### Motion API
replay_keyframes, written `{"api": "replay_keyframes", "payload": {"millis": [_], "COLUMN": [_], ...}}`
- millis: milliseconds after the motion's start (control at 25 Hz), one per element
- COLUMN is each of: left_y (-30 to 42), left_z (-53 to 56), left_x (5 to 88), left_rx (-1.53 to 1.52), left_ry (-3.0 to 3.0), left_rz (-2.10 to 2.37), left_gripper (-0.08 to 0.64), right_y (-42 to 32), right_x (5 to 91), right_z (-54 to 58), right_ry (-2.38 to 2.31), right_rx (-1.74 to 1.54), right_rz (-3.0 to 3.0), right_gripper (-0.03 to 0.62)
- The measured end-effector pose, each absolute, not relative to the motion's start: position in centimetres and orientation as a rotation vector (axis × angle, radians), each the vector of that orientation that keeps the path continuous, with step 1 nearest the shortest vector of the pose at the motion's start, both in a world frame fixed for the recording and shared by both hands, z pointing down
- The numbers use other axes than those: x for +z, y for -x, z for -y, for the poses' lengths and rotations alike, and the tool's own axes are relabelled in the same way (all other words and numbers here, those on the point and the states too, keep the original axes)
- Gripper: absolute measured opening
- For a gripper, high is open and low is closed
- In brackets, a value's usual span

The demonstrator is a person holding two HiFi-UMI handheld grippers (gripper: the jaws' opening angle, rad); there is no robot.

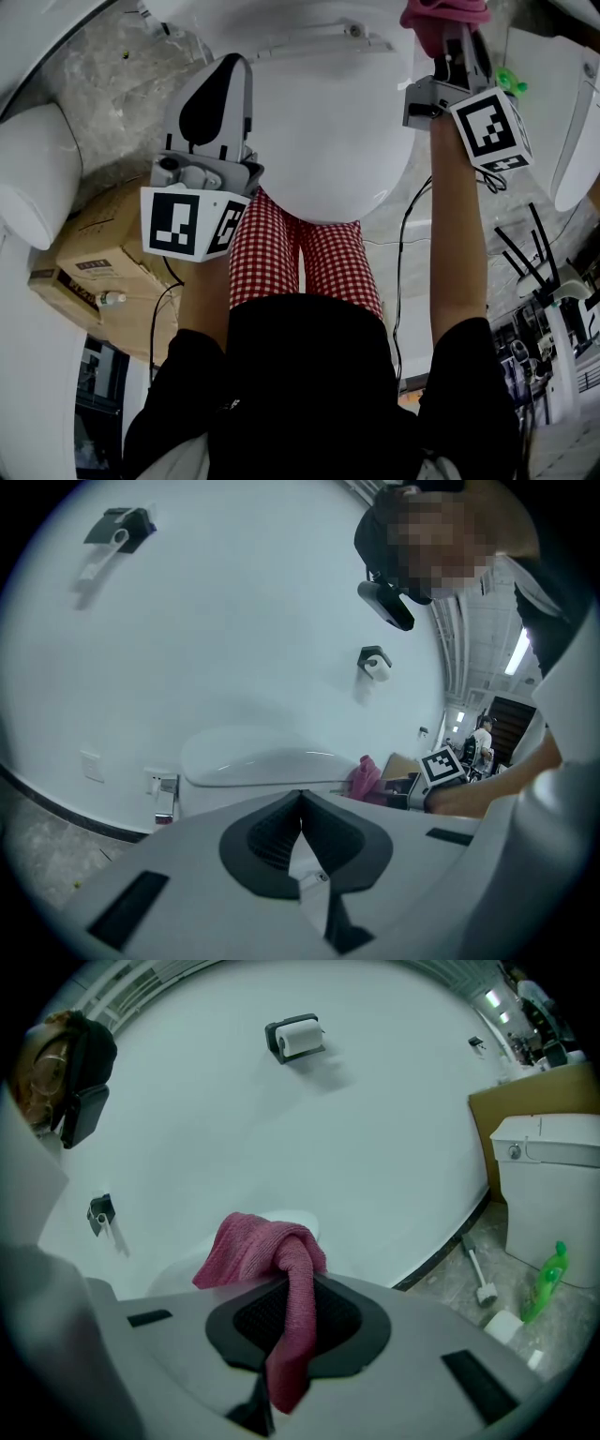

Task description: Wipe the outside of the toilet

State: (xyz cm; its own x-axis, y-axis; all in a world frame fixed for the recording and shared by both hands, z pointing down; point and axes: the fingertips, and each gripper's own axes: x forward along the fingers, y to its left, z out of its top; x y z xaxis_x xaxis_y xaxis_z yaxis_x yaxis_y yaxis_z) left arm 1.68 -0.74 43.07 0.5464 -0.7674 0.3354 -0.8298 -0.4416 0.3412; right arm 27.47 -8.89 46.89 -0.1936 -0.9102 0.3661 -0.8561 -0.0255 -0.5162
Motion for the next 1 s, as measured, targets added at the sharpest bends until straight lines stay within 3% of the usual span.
{"api": "replay_keyframes", "payload": {"millis": [640, 1000], "left_y": [0.9, 2.3], "left_z": [-0.7, -1.5], "left_x": [42.5, 41.8], "left_rx": [0.162, 0.145], "left_ry": [-2.32, -2.328], "left_rz": [1.309, 1.322], "left_gripper": [0.009, 0.009], "right_y": [-32.1, -30.2], "right_x": [46.5, 44.2], "right_z": [7.5, 5.5], "right_ry": [2.131, 2.116], "right_rx": [-0.991, -0.892], "right_rz": [-1.856, -1.887], "right_gripper": [0.055, 0.055]}}
